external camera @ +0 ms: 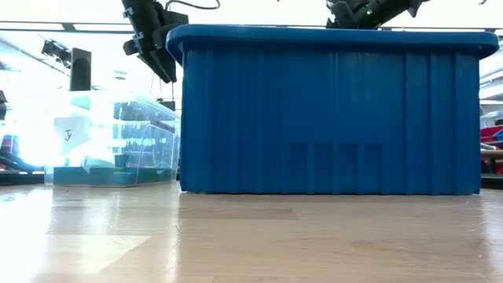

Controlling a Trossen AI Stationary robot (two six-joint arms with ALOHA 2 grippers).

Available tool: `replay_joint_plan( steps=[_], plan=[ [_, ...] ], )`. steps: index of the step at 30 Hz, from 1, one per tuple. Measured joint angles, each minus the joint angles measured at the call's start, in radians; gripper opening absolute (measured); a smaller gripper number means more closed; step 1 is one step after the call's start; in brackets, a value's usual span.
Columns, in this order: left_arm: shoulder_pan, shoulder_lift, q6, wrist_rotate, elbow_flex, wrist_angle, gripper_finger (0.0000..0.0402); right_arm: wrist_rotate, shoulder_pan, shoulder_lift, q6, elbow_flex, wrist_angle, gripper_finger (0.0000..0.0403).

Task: Sort blocks
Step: Put the green block into the transparent bin

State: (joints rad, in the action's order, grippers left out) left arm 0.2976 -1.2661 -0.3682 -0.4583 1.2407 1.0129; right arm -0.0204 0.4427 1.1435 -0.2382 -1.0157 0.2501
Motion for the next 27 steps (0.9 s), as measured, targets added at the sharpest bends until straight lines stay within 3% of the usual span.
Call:
replay_joint_plan(
  steps=[6,11,17,27],
  plan=[
    [0.059,-0.001,-0.085,-0.024,0.0,0.01,0.0147,0.0,0.0,0.0,0.0,0.0,0.0,0.0197],
    [0.082,-0.001,-0.051,-0.022,0.0,0.0,0.0147,0.0,0.0,0.0,0.0,0.0,0.0,0.0198],
    [0.082,-0.001,0.04,0.072,0.0,-0.053,0.0147,0.0,0.0,0.0,0.0,0.0,0.0,0.0198],
    [0.161,-0.001,-0.025,0.046,0.001,-0.05,0.0147,0.0,0.0,0.0,0.0,0.0,0.0,0.0198]
  ],
)
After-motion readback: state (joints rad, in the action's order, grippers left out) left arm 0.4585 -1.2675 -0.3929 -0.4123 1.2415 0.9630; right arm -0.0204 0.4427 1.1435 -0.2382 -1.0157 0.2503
